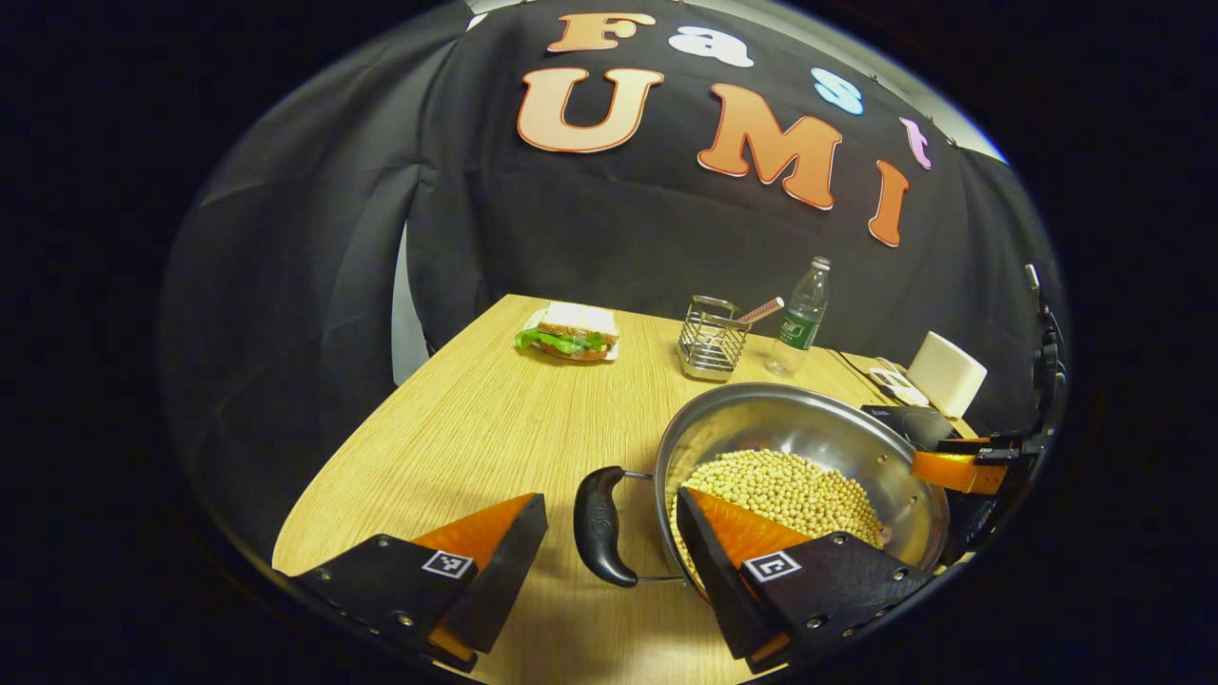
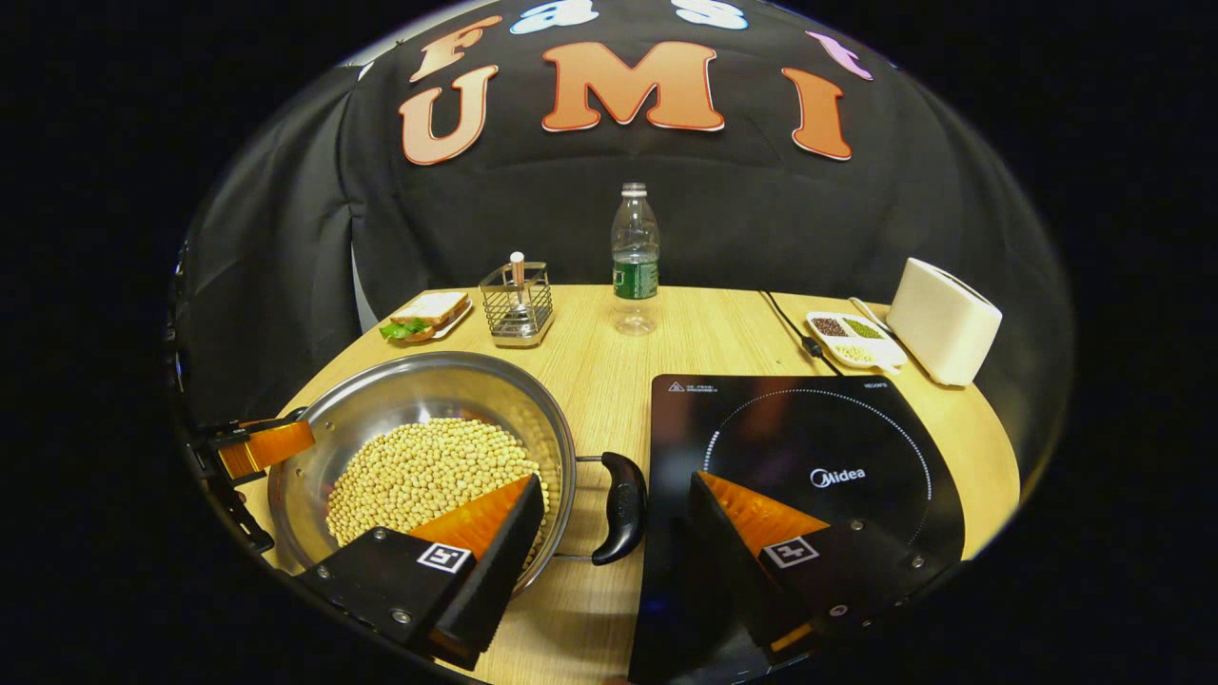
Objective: First push the handle of the pot to place it horizontally, then grasp the pot with both hands and set it on the induction cooktop.
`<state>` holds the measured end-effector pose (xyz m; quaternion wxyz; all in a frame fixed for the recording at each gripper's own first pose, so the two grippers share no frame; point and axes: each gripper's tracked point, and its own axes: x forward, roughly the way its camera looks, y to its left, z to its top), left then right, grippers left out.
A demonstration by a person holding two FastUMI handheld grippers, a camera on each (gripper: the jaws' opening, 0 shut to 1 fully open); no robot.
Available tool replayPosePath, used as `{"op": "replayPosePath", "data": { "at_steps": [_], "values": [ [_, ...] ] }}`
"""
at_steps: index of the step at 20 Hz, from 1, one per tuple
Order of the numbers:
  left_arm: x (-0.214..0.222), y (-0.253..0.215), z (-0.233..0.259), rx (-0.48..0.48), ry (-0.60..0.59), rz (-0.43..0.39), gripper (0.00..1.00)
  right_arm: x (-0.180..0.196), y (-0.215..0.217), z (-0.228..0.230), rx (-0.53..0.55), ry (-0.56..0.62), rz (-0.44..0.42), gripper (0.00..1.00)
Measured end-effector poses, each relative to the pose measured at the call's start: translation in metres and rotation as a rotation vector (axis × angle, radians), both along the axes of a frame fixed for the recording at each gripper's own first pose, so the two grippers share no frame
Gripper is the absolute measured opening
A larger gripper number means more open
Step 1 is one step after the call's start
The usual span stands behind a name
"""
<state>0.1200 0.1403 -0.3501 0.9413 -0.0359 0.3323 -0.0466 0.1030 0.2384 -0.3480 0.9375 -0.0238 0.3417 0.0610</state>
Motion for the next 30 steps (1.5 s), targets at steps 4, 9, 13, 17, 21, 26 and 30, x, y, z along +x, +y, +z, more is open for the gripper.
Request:
{"op": "replayPosePath", "data": {
  "at_steps": [4,9,13,17,21,26,30],
  "values": [
    [0.007,-0.004,-0.007,-0.033,0.012,-0.006,0.88,0.001,0.004,-0.008,0.01,0.029,-0.007,0.93],
    [0.01,-0.011,-0.013,-0.082,0.041,-0.009,0.6,0.005,0.007,-0.009,0.023,0.032,-0.015,0.73],
    [0.01,-0.008,-0.013,-0.073,0.053,0.014,0.54,0.006,0.008,-0.007,0.011,0.008,-0.016,0.61],
    [-0.004,-0.006,-0.01,-0.05,0.08,0.055,0.49,0.003,0.01,-0.005,0.046,0.012,-0.026,0.43],
    [-0.004,-0.011,0.008,-0.042,0.043,0.065,0.48,0.001,0.006,0.016,0.06,-0.019,-0.017,0.46],
    [-0.008,-0.031,0.039,-0.043,0.012,0.063,0.48,-0.006,-0.011,0.041,0.072,-0.048,-0.016,0.46],
    [-0.012,-0.052,0.055,-0.038,-0.003,0.054,0.48,-0.01,-0.029,0.055,0.087,-0.061,-0.027,0.46]
  ]
}}
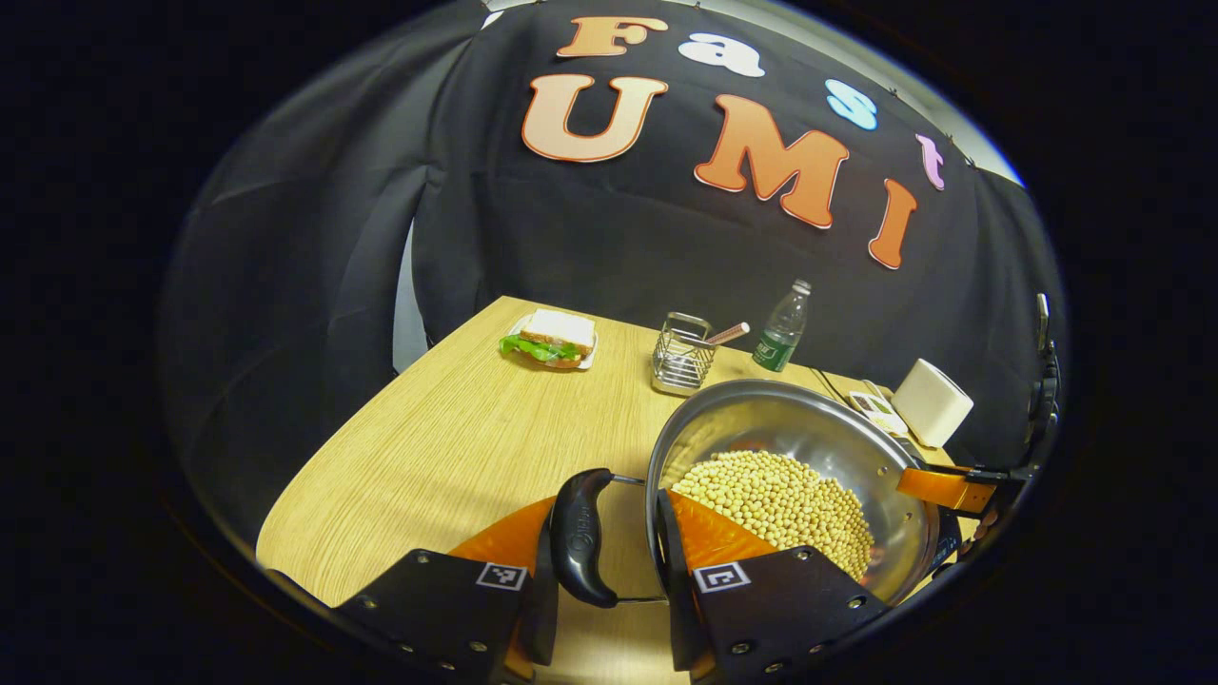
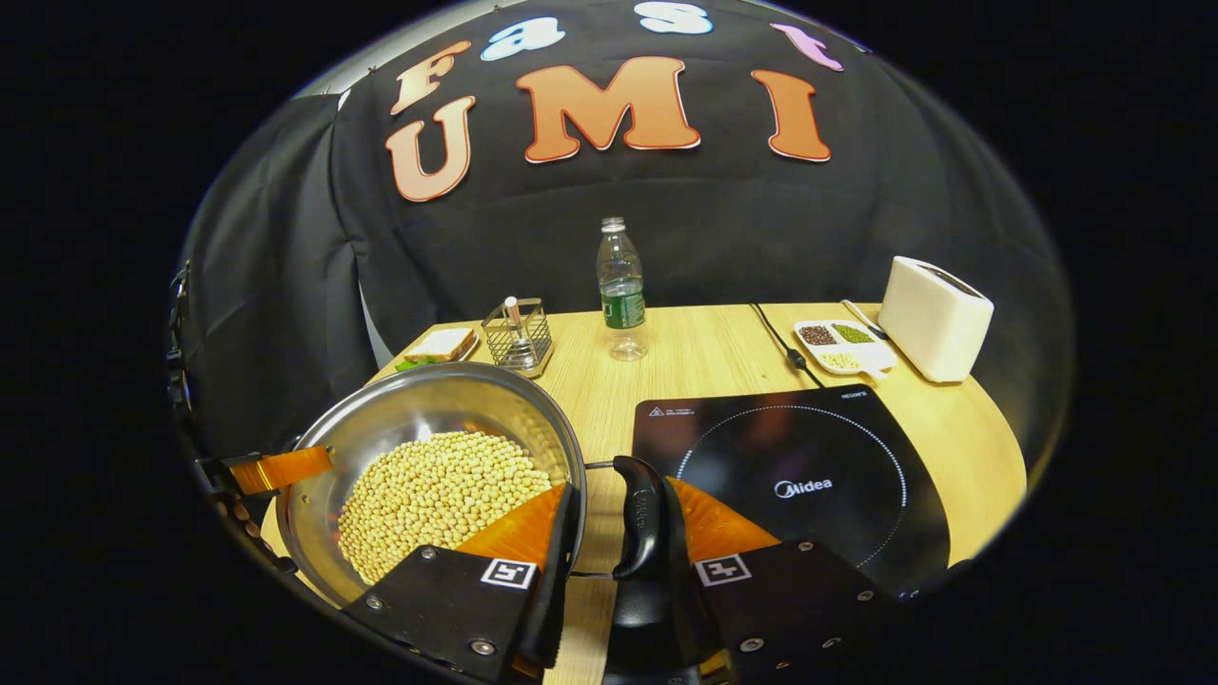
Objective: First push the handle of the pot to place it horizontally, then grasp the pot with both hands and set it on the induction cooktop.
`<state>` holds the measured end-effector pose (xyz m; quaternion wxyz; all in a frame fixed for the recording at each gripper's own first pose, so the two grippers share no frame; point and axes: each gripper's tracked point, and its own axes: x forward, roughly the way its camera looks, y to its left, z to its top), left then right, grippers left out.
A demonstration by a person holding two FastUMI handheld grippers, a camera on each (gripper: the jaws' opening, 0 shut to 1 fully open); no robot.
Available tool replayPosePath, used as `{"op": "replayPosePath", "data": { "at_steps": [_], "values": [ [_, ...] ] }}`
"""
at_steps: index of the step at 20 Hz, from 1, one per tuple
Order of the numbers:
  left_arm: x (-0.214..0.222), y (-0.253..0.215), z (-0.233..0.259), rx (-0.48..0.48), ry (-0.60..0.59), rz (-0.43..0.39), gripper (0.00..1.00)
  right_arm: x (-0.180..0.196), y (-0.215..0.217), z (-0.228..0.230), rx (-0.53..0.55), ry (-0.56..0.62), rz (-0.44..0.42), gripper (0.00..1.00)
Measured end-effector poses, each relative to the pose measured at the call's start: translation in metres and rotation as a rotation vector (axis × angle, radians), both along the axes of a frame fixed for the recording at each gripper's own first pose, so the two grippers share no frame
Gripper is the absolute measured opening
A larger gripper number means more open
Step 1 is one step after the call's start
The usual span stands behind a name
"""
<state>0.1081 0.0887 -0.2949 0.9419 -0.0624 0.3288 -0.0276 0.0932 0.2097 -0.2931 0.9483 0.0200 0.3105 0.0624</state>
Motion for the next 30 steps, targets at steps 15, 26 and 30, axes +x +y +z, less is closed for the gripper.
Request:
{"op": "replayPosePath", "data": {
  "at_steps": [15,26,30],
  "values": [
    [0.003,-0.126,0.022,-0.015,-0.012,-0.117,0.48,-0.008,-0.121,0.034,0.0,-0.04,-0.097,0.46],
    [0.01,-0.224,0.005,-0.035,0.028,-0.204,0.48,-0.011,-0.21,0.032,-0.005,-0.022,-0.19,0.46],
    [0.011,-0.251,-0.006,-0.036,0.05,-0.229,0.48,-0.01,-0.237,0.025,-0.003,-0.008,-0.216,0.46]
  ]
}}
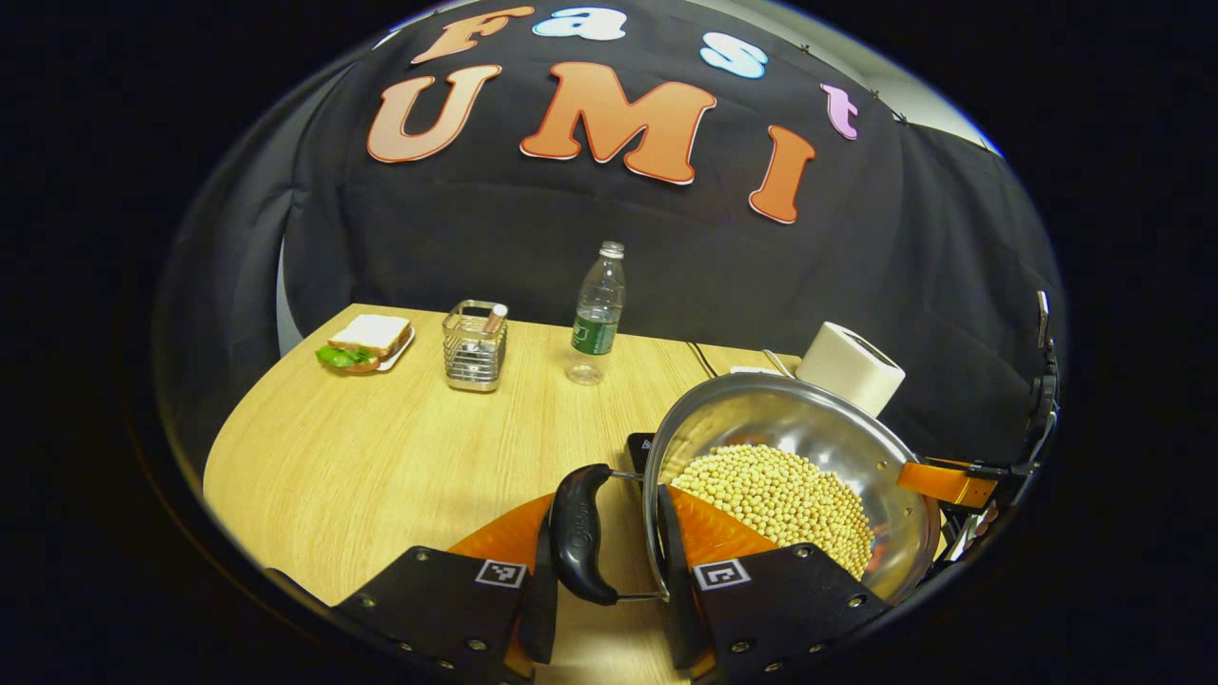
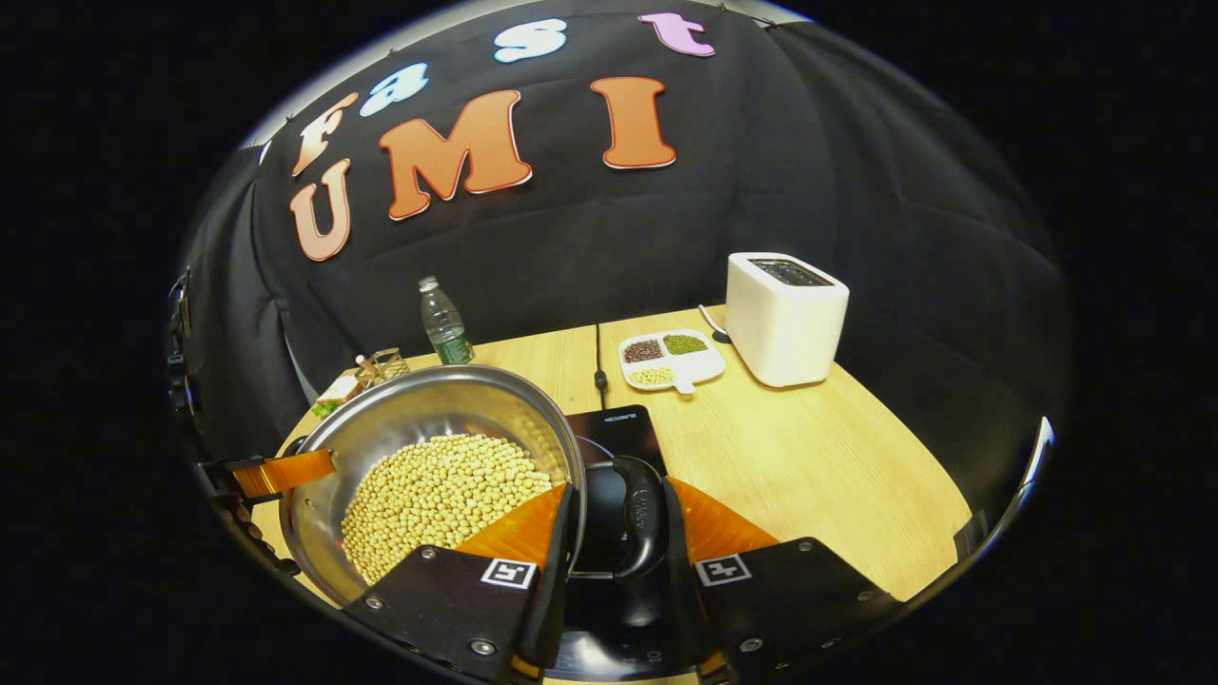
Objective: First push the handle of the pot to place it horizontally, then grasp the pot with both hands and set it on the induction cooktop.
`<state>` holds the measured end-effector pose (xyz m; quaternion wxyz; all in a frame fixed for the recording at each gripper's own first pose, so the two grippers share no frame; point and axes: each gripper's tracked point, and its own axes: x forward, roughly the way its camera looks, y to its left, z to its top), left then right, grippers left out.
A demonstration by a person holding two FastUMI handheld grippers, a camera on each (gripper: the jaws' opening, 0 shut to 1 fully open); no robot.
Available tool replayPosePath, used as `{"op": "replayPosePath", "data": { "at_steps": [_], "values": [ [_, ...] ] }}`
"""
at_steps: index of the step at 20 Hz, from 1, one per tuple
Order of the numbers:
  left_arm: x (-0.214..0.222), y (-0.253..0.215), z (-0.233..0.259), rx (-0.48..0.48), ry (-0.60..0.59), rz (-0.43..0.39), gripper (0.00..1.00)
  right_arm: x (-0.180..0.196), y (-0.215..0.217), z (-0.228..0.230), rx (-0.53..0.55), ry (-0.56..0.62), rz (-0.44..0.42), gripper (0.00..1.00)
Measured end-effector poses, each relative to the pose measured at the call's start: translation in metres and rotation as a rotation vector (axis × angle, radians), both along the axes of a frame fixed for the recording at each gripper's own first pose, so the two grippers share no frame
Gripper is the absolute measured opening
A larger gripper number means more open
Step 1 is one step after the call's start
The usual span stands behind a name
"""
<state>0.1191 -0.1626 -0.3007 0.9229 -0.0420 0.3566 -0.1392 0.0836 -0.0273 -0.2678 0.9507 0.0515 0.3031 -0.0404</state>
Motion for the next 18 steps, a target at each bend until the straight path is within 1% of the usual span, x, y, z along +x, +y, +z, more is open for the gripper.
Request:
{"op": "replayPosePath", "data": {
  "at_steps": [8,11,12,14,15,18],
  "values": [
    [0.01,-0.033,-0.026,0.012,0.034,-0.041,0.48,0.004,-0.032,-0.014,0.016,0.028,-0.034,0.46],
    [0.015,-0.035,-0.033,0.01,0.054,-0.039,0.49,0.007,-0.034,-0.021,0.024,0.049,-0.035,0.46],
    [0.014,-0.038,-0.036,0.012,0.058,-0.037,0.48,0.008,-0.033,-0.023,0.027,0.055,-0.035,0.46],
    [0.017,-0.039,-0.045,0.017,0.078,-0.033,0.49,0.01,-0.034,-0.025,0.028,0.059,-0.035,0.46],
    [0.018,-0.038,-0.046,0.015,0.085,-0.028,0.48,0.01,-0.033,-0.025,0.03,0.061,-0.035,0.47],
    [0.017,-0.037,-0.046,0.027,0.088,-0.035,0.5,0.012,-0.034,-0.025,0.044,0.069,-0.04,0.47]
  ]
}}
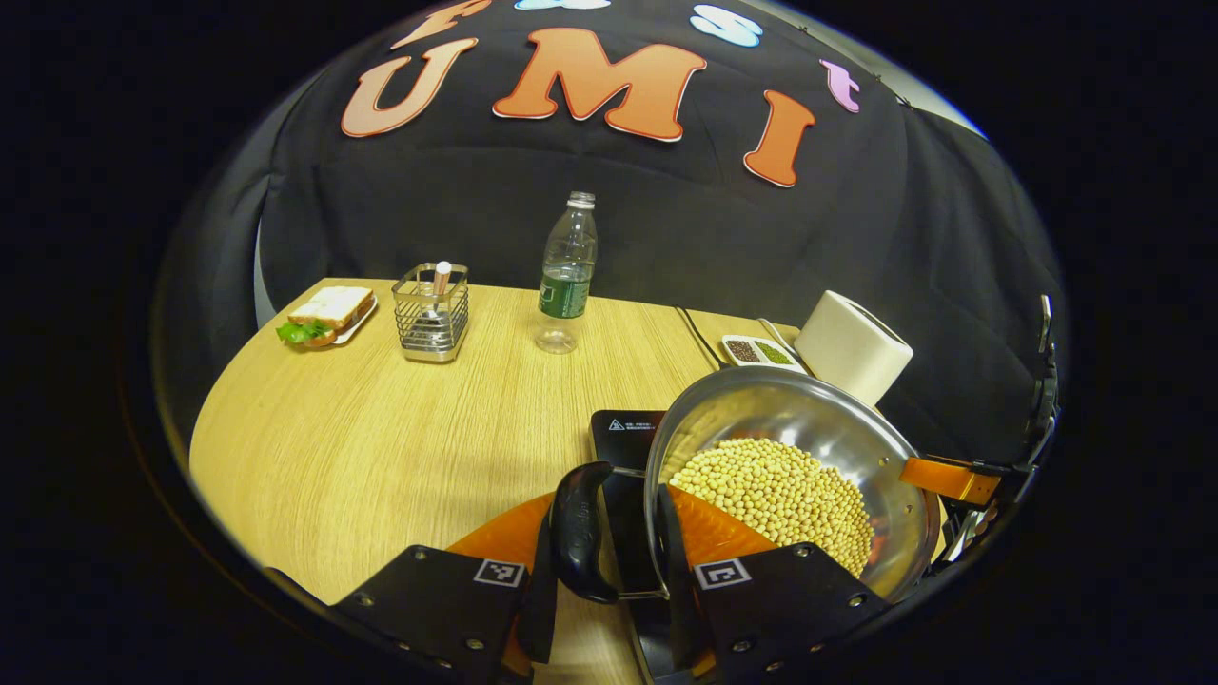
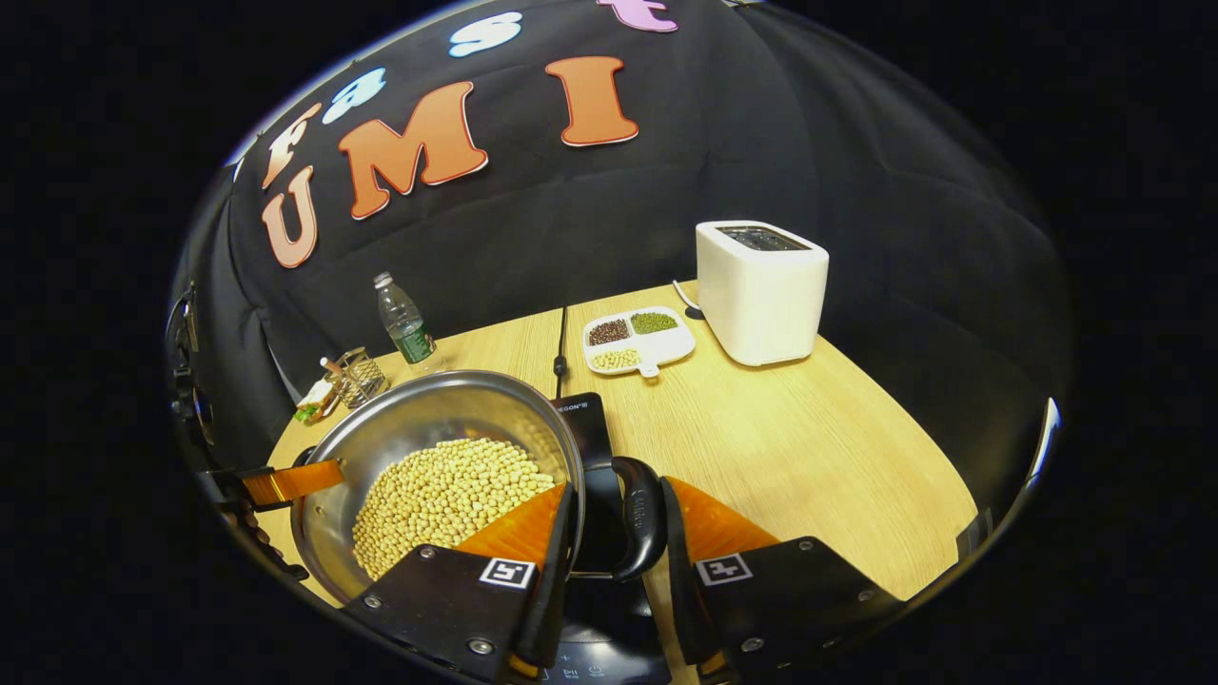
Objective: First push the handle of the pot to place it horizontally, then grasp the pot with both hands and set it on the induction cooktop.
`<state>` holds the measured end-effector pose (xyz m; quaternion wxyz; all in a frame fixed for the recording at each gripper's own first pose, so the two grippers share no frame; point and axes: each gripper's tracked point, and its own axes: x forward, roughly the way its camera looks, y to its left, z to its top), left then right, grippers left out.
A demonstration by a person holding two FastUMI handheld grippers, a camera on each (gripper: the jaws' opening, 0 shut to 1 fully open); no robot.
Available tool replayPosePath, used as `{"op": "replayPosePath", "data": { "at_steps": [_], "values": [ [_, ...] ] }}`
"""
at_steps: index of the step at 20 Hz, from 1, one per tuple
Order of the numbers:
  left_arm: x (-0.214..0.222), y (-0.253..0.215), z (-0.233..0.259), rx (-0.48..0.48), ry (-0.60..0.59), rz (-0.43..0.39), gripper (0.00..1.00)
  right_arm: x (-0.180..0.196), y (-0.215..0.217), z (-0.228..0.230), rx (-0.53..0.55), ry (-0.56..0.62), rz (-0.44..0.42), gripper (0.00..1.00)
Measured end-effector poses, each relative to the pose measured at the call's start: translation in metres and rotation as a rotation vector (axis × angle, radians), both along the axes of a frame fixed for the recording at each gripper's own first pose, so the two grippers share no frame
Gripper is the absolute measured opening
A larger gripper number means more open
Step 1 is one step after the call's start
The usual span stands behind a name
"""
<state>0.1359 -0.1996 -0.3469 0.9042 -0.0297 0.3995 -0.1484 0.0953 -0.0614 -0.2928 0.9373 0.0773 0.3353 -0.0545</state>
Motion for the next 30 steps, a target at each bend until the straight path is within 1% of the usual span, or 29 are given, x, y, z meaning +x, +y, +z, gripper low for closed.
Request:
{"op": "replayPosePath", "data": {
  "at_steps": [1,2,3,4,5,6,7,8,9,10,13,15,17,18,19,20,21,22,23,24,25,26,27,28,29,30],
  "values": [
    [0.001,0.0,0.0,0.011,-0.004,-0.005,0.5,-0.001,0.0,0.0,0.002,0.0,0.0,0.49],
    [0.002,-0.002,0.005,0.02,-0.017,-0.015,0.53,0.0,-0.001,0.001,0.003,-0.001,0.004,0.51],
    [0.006,-0.003,0.015,0.027,-0.056,-0.024,0.55,-0.001,0.0,0.004,0.006,-0.013,0.006,0.56],
    [0.008,-0.002,0.027,0.033,-0.09,-0.026,0.57,0.002,-0.003,0.009,-0.001,-0.032,-0.003,0.53],
    [0.009,0.0,0.04,0.029,-0.115,-0.023,0.57,-0.001,-0.006,0.018,-0.009,-0.048,-0.002,0.65],
    [0.008,0.001,0.054,0.012,-0.134,-0.018,0.57,-0.003,-0.007,0.026,-0.018,-0.063,0.002,0.72],
    [0.008,0.001,0.069,-0.014,-0.153,-0.011,0.6,-0.005,-0.008,0.036,-0.029,-0.081,0.0,0.88],
    [0.007,0.003,0.084,-0.033,-0.179,-0.007,0.71,-0.006,-0.011,0.048,-0.043,-0.104,-0.004,0.94],
    [0.008,0.009,0.1,-0.037,-0.22,0.01,0.75,-0.008,-0.013,0.062,-0.054,-0.131,-0.007,0.95],
    [0.006,0.017,0.119,-0.028,-0.263,0.023,0.77,-0.011,-0.014,0.08,-0.061,-0.163,-0.005,0.95],
    [-0.002,0.04,0.182,0.0,-0.394,0.052,0.77,-0.023,-0.012,0.141,-0.074,-0.282,0.006,0.95],
    [-0.006,0.056,0.225,-0.001,-0.47,0.088,0.77,-0.036,-0.009,0.182,-0.094,-0.36,0.014,0.95],
    [-0.019,0.072,0.263,-0.003,-0.533,0.111,0.77,-0.052,-0.006,0.217,-0.12,-0.426,0.022,0.95],
    [-0.025,0.083,0.281,0.006,-0.567,0.121,0.77,-0.062,-0.002,0.234,-0.127,-0.455,0.027,1.0],
    [-0.032,0.093,0.298,0.025,-0.6,0.13,0.74,-0.072,0.002,0.249,-0.134,-0.479,0.033,0.95],
    [-0.043,0.105,0.313,0.044,-0.629,0.137,0.76,-0.083,0.007,0.261,-0.139,-0.5,0.048,1.0],
    [-0.054,0.115,0.326,0.056,-0.648,0.14,0.76,-0.093,0.013,0.274,-0.142,-0.522,0.065,0.95],
    [-0.069,0.124,0.341,0.058,-0.675,0.14,0.76,-0.104,0.016,0.286,-0.148,-0.546,0.074,0.95],
    [-0.079,0.13,0.354,0.063,-0.705,0.147,0.75,-0.111,0.017,0.297,-0.157,-0.567,0.075,0.95],
    [-0.086,0.138,0.369,0.072,-0.736,0.162,0.76,-0.119,0.017,0.305,-0.165,-0.582,0.073,0.95],
    [-0.091,0.146,0.381,0.081,-0.766,0.177,0.74,-0.124,0.018,0.31,-0.17,-0.593,0.072,0.95],
    [-0.095,0.151,0.389,0.094,-0.792,0.192,0.75,-0.128,0.019,0.314,-0.17,-0.601,0.071,1.0],
    [-0.101,0.152,0.388,0.087,-0.783,0.202,0.73,-0.13,0.018,0.316,-0.169,-0.605,0.068,0.95],
    [-0.107,0.143,0.387,0.032,-0.76,0.19,0.74,-0.132,0.017,0.316,-0.165,-0.605,0.066,0.95],
    [-0.109,0.135,0.386,-0.012,-0.745,0.177,0.76,-0.133,0.017,0.315,-0.159,-0.604,0.064,1.0],
    [-0.109,0.138,0.383,-0.009,-0.735,0.186,0.76,-0.134,0.016,0.314,-0.153,-0.602,0.063,0.95]
  ]
}}
